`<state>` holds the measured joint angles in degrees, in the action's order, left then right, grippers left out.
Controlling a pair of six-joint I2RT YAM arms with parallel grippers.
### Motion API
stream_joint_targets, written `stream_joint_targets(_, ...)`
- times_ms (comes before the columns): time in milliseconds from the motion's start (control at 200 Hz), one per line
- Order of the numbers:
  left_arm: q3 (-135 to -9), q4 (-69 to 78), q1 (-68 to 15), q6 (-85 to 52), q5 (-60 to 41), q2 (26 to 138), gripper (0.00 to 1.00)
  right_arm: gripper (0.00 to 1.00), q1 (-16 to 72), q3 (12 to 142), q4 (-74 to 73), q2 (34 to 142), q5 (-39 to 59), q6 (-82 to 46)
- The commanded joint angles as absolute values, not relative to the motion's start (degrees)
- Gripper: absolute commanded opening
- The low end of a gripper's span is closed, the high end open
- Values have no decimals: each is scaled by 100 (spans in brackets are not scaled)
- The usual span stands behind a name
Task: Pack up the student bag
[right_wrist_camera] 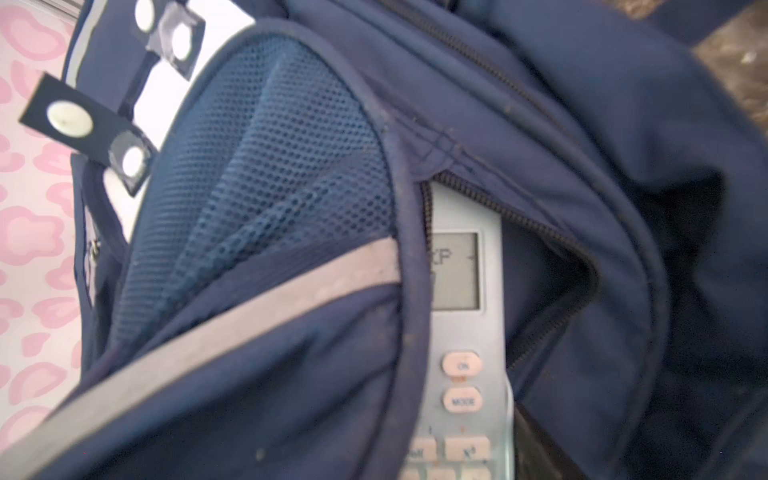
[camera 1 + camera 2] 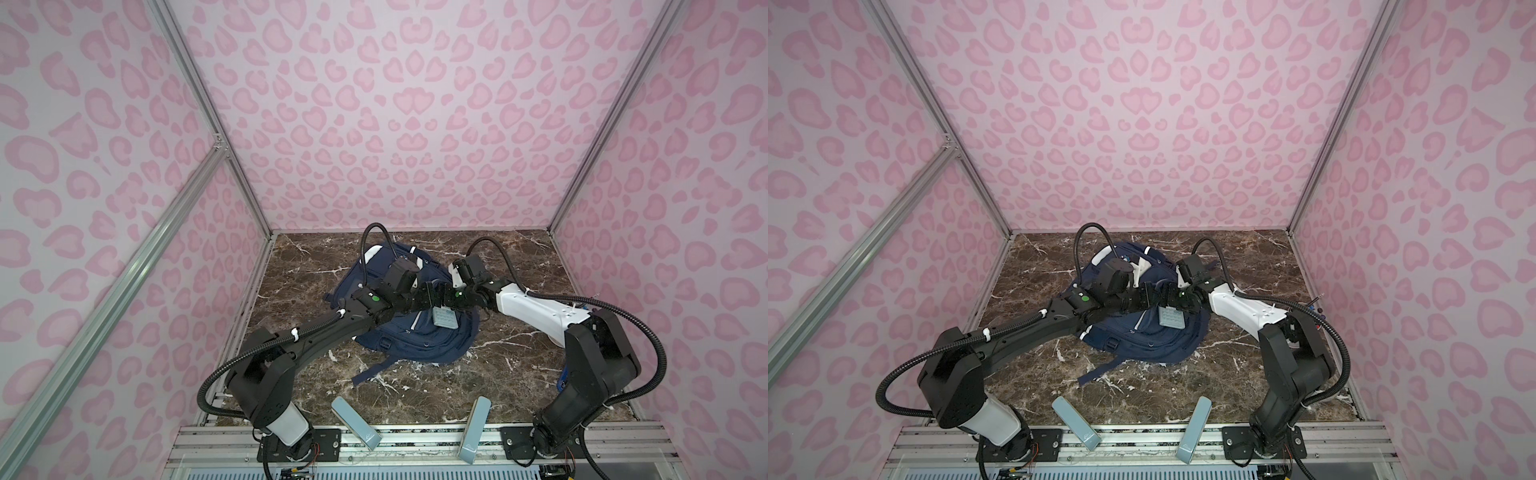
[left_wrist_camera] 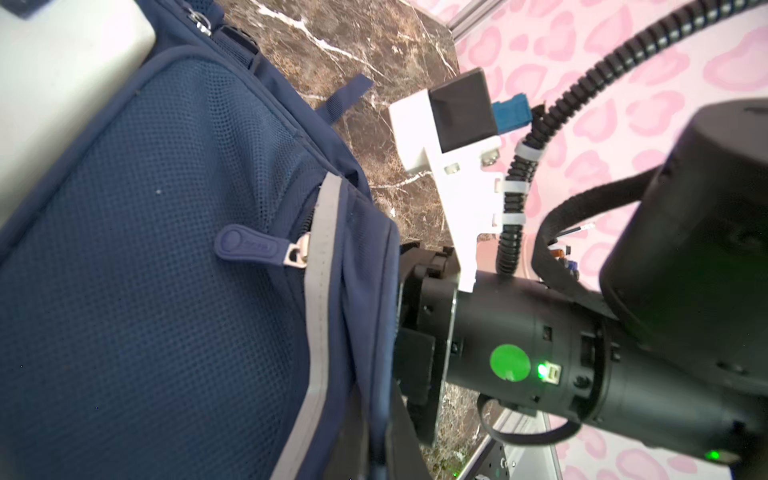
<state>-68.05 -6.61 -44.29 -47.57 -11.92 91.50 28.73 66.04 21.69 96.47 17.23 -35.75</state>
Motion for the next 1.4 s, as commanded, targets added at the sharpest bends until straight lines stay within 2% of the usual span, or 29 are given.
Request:
stream_joint_targets(0, -6692, -64, -4268, -4902, -1964, 8969, 3, 77, 3169, 6731, 2251, 9653, 1131, -3599)
stream_joint_targets(65, -6688, -127, -4144, -4838, -1934, 8891, 3, 85, 3264, 6702, 2236, 9632, 1179, -3643)
stream_joint_targets(140, -6715, -239, -4033, -4768, -1862, 8811, 3, 90, 3250, 6631, 2194, 9591, 1299, -3691)
stream_joint_targets(310, -6707, -305, -3946, -4691, -1804, 8717, 3, 95, 3158, 6403, 1936, 9325, 1590, -3763)
stream_joint_targets(340, -6706, -283, -3946, -4700, -1826, 8727, 3, 94, 3160, 6371, 1891, 9294, 1645, -3760)
stream_joint_targets(390, -6697, -257, -3946, -4700, -1861, 8753, 3, 82, 3175, 6245, 1756, 9216, 1689, -3816)
stream_joint_targets(475, -6697, -255, -3946, -4688, -1864, 8774, 3, 71, 3190, 6072, 1649, 9137, 1841, -3863)
stream_joint_targets(585, -6706, -183, -3946, -4726, -1914, 8837, 3, 62, 3182, 5913, 1330, 9144, 1901, -4004)
stream_joint_targets(785, -6758, -149, -3953, -4755, -1959, 8925, 3, 49, 3220, 6097, 245, 9770, 2396, -4446)
stream_joint_targets(1010, -6852, -305, -3955, -4600, -1694, 8994, 3, 46, 3483, 6021, -116, 9756, 2153, -4725)
stream_joint_targets(1110, -6892, -275, -3947, -4616, -1724, 9119, 3, 58, 3457, 5926, 471, 9515, 1950, -4459)
stream_joint_targets(1185, -6891, -180, -3955, -4648, -1797, 9177, 3, 61, 3455, 5704, 776, 9246, 1801, -4288)
stream_joint_targets(1285, -6917, -172, -3963, -4645, -1789, 9200, 3, 59, 3457, 5377, 932, 8953, 1806, -4195)
stream_joint_targets(1395, -6925, -199, -3960, -4639, -1768, 9172, 3, 51, 3463, 5138, 692, 8871, 1950, -4190)
